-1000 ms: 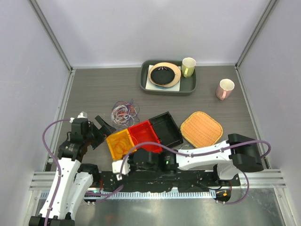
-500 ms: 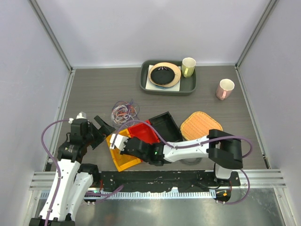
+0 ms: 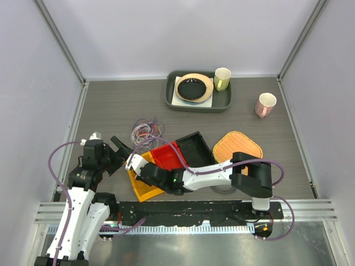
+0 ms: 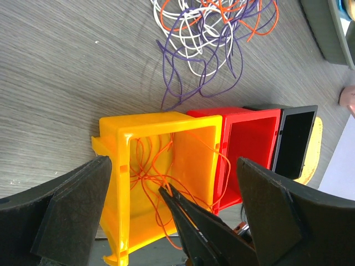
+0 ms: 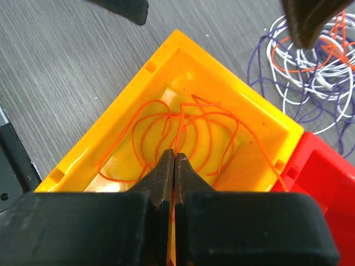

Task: Untangle the cables

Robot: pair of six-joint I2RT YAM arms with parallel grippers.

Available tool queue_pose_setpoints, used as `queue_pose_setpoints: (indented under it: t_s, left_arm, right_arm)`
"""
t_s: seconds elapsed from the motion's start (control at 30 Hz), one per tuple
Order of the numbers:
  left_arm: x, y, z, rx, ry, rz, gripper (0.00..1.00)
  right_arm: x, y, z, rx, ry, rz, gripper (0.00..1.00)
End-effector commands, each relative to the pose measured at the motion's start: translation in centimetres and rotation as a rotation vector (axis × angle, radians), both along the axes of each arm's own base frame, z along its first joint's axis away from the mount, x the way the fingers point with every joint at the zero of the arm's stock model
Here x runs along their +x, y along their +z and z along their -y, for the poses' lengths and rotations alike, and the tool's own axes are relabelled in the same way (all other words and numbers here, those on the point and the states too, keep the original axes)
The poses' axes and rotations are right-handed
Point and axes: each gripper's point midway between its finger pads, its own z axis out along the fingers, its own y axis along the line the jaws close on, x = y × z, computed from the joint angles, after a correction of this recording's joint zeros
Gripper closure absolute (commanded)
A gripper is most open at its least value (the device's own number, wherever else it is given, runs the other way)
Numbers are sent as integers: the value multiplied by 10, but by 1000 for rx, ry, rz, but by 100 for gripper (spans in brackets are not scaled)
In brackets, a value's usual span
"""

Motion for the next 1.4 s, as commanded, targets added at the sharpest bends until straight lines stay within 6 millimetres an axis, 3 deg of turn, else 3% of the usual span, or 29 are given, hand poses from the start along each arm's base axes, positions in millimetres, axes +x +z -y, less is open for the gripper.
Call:
queue_pose_setpoints:
  t_s: [0.0, 0.07, 0.1, 0.2, 0.4, 0.43, 0.47, 0.53, 0.57, 0.67, 0.87, 0.93, 1.0, 1.03, 1.1, 1.13, 1.17, 1.23, 1.37]
  left_arm:
    - [3, 12, -1, -1, 3, 36, 0]
    - [3, 12, -1, 1, 4, 38, 0]
    - [3, 12, -1, 2, 5, 38, 0]
    - [3, 12, -2, 6, 9, 36, 0]
    - [5, 11, -5, 18, 21, 23, 0]
    - [5, 11, -5, 22, 22, 19, 0]
    - [5, 12, -5, 27, 18, 20, 0]
    - [7, 15, -6, 29, 19, 24, 0]
    - [8, 18, -6, 29, 26, 28, 0]
    - [16, 31, -5, 24, 19, 60, 0]
    - [55, 63, -1, -5, 48, 124, 0]
    - [76, 65, 2, -18, 52, 127, 0]
    - [98, 73, 4, -20, 57, 156, 0]
    - [110, 58, 5, -2, 46, 103, 0]
    - [128, 58, 4, 26, 36, 86, 0]
    - [136, 33, 4, 52, 26, -2, 0]
    - [144, 37, 4, 64, 17, -11, 1]
    - [156, 23, 6, 76, 0, -65, 5]
    - [178, 13, 7, 86, -5, -80, 17]
  right_arm:
    - [-1, 13, -14, 78, -37, -43, 96]
    - [0, 15, -14, 88, -50, -52, 91]
    - [0, 21, -13, 95, -54, -52, 78]
    - [0, 37, -10, 122, -60, -52, 64]
    - [-3, 86, 0, 217, -66, -52, 46]
    - [-2, 92, 4, 221, -75, -50, 39]
    - [1, 107, 8, 249, -92, -37, 12]
    - [8, 117, 17, 289, -145, -40, 9]
    - [14, 132, 25, 328, -176, -36, 9]
    - [43, 143, 51, 388, -297, -78, 7]
    - [88, 169, 133, 530, -557, -61, 5]
    - [92, 178, 164, 593, -618, -55, 5]
    - [104, 170, 192, 621, -688, -61, 5]
    - [104, 182, 208, 667, -706, -51, 5]
    - [107, 174, 230, 672, -758, -34, 5]
    - [104, 182, 241, 705, -771, -27, 5]
    - [104, 182, 251, 717, -798, -12, 5]
    - [101, 183, 263, 732, -806, 0, 5]
    - [101, 184, 271, 720, -820, 24, 5]
